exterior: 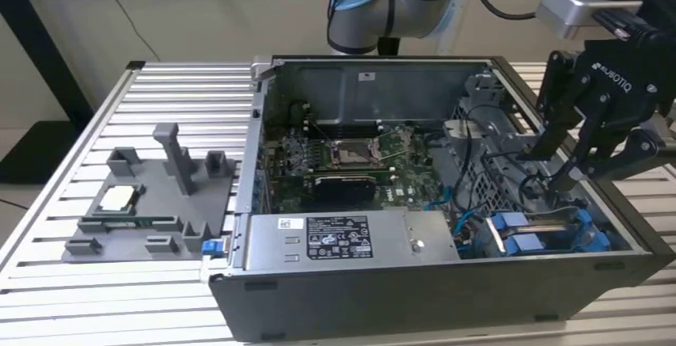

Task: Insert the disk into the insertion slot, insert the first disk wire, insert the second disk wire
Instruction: 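Insert the first disk wire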

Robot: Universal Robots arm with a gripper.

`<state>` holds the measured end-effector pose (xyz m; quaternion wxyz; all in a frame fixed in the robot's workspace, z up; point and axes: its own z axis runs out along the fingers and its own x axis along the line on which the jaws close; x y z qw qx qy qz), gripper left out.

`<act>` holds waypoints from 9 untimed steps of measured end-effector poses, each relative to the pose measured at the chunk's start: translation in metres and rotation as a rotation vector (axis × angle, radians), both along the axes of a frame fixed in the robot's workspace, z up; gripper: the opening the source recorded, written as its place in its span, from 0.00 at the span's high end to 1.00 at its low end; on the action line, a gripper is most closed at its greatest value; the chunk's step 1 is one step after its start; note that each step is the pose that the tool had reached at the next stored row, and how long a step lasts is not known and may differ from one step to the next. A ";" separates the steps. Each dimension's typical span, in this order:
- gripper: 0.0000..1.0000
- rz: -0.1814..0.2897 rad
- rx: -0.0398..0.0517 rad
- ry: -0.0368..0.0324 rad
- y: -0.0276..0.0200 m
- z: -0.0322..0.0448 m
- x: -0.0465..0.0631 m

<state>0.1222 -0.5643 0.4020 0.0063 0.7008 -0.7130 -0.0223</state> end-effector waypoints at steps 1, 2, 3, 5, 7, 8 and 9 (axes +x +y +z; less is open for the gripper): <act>0.53 0.000 0.0011 0.0000 0.0006 0.0000 0.000; 0.53 0.000 0.0012 0.0000 0.0008 0.0000 0.000; 0.53 0.000 0.0013 0.0000 0.0009 -0.0001 0.000; 0.53 0.000 0.0013 0.0000 0.0012 -0.0001 0.000; 0.53 0.000 0.0013 0.0000 0.0014 -0.0001 0.000; 0.53 0.000 0.0012 0.0000 0.0015 -0.0001 0.000; 0.53 0.000 0.0013 0.0000 0.0016 -0.0001 0.000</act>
